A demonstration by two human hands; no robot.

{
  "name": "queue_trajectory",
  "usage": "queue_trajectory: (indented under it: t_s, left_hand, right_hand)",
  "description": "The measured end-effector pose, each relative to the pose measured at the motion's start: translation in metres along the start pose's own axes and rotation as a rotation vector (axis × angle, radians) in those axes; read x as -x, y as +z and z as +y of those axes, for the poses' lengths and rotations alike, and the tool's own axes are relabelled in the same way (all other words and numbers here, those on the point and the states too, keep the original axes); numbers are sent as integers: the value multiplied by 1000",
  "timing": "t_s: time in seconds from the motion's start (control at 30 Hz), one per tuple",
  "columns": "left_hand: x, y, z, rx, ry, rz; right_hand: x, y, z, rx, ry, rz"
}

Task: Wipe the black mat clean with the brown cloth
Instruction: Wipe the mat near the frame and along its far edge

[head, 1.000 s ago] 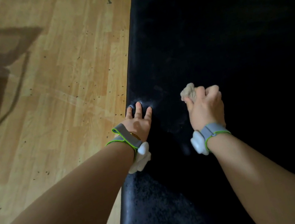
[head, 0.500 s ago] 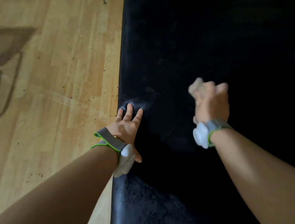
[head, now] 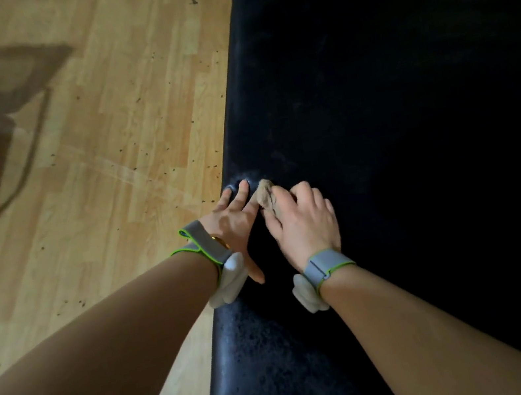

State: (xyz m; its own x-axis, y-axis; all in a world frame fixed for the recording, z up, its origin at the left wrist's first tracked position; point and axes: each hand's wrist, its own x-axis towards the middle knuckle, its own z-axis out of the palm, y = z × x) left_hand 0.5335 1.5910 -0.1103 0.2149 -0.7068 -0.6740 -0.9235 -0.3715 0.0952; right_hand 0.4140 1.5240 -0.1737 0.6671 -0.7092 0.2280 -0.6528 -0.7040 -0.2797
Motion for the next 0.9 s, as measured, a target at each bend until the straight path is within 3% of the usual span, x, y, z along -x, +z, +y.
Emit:
queue_trajectory:
  t_s: [0.2,0.3,0.33,0.47,0.6,0.67,0.8,0.9]
  left_hand:
    - [-2,9,-25,-102,32,34]
    - [-3,15,-26,-102,21,86]
    - [-3,19,-27,-82,17,102]
    - [-2,26,-34,-5,38,156]
    - [10,36,-34,69,-107,221]
    - [14,42,-35,144,-184,231]
    - [15,49,-36,190,-301,196]
    - [14,54,-39,231,-353,178]
  right_hand:
    - [-26,-8,23,-46,-4,-139]
    - [-45,-11,49,-171,423,-29]
    - [-43,-12,43,-139,451,-8]
    - [5,-8,-31,-152,121,-103]
    - [0,-14,-22,-154,-110,-172]
    - [-24,-15,-9,-70,-98,-210]
    - [-53,-8,-14,-33,173,-186]
    - [-22,-8,-49,-101,-54,-294]
